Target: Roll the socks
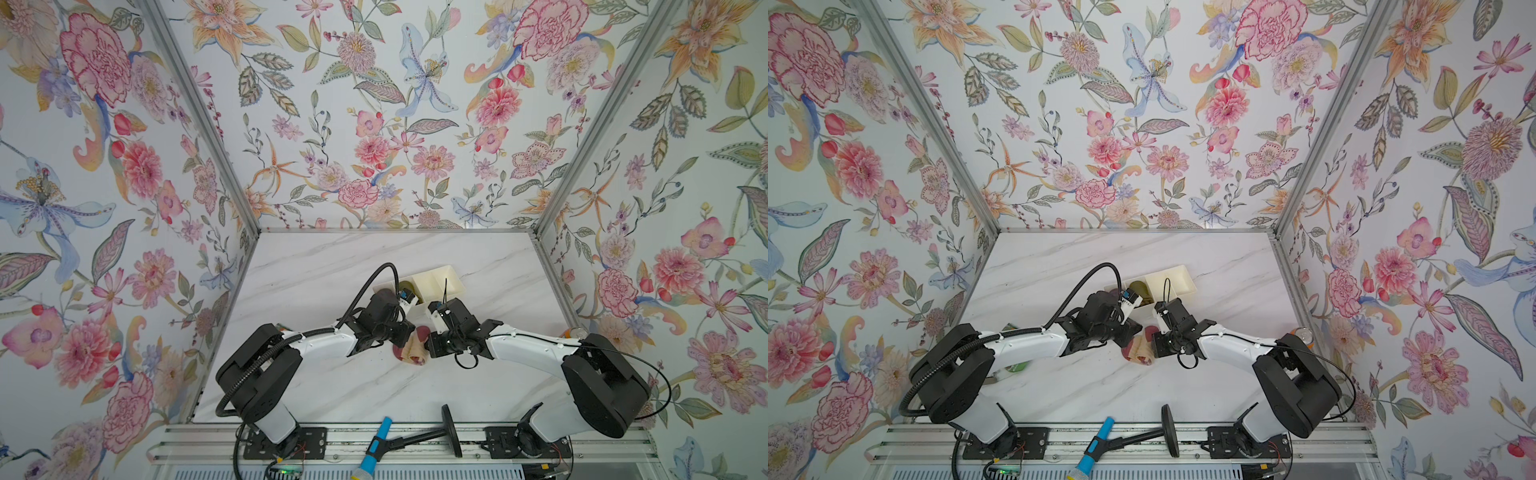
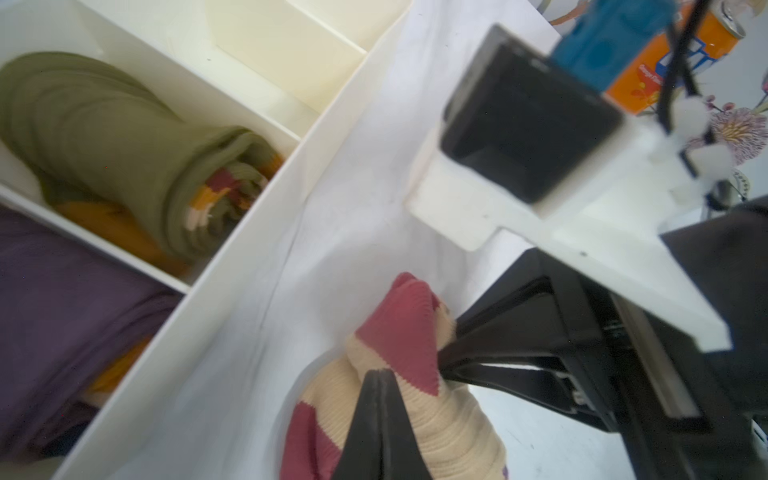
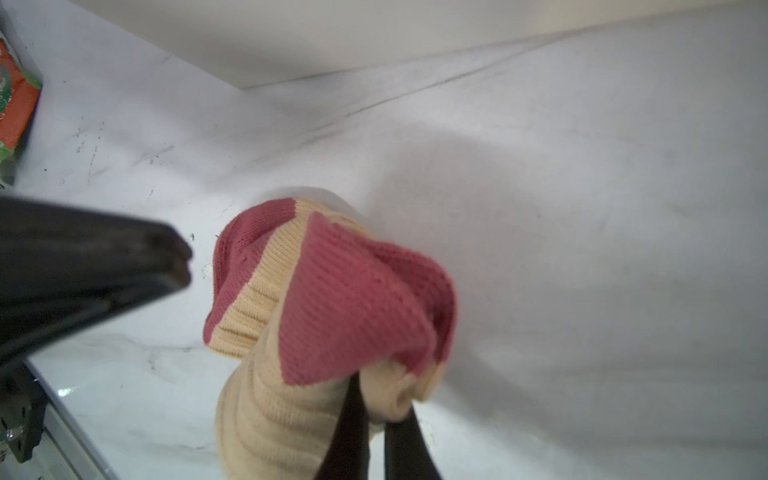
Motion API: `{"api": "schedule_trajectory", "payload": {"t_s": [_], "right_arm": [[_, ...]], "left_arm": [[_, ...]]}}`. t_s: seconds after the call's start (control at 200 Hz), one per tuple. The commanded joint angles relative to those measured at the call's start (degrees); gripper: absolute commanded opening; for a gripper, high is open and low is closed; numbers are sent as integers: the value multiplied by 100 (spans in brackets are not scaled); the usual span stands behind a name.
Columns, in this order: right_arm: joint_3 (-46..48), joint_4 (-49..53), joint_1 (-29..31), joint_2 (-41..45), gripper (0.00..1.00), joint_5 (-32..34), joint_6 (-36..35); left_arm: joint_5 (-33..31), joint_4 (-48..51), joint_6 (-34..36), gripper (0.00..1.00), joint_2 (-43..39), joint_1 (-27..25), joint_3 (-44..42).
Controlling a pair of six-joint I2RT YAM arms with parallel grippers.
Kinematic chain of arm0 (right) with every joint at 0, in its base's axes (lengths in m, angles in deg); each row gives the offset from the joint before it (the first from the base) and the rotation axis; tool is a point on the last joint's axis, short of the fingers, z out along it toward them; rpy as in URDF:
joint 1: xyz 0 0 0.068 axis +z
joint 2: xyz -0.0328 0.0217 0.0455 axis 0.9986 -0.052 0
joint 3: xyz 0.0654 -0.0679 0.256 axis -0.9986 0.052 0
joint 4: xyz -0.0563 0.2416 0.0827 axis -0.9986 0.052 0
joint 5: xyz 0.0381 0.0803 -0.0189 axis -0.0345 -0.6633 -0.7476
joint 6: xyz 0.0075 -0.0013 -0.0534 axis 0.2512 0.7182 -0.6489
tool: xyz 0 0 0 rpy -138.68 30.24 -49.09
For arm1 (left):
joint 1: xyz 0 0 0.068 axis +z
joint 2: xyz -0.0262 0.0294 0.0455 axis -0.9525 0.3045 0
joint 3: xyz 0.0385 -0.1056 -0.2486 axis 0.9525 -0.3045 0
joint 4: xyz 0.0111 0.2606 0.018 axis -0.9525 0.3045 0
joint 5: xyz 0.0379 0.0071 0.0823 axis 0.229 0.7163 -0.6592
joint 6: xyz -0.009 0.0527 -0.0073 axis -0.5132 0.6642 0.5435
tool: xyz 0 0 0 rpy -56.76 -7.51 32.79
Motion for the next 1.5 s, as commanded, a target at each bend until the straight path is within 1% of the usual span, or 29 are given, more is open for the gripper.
{"api": "schedule_trajectory", "payload": {"t_s": [0.0,0.225,0.425,0.766,1.071,1.151,1.396,1.496], "right_arm": [[-117,183,58,-118,0,79,-96],[-144,205,70,-122,0,61,-98],[-187,226,86,-113,0,40,-106],[-232,275,93,-139,0,30,-151],[-215,263,72,-52,1,-32,-143],[-172,223,42,45,4,-79,-107],[98,44,-163,467,24,-280,84],[216,26,-257,643,28,-323,147]], "left_arm": [[233,-22,-116,2,137,-215,7],[284,-96,-171,2,195,-373,98],[328,-61,-161,2,451,-396,155],[-74,340,-36,0,663,-394,156],[-181,415,6,0,607,-289,-43],[-207,408,33,0,589,-261,-110],[-271,106,105,0,510,-236,-392],[-269,-87,117,0,468,-232,-545]]}}
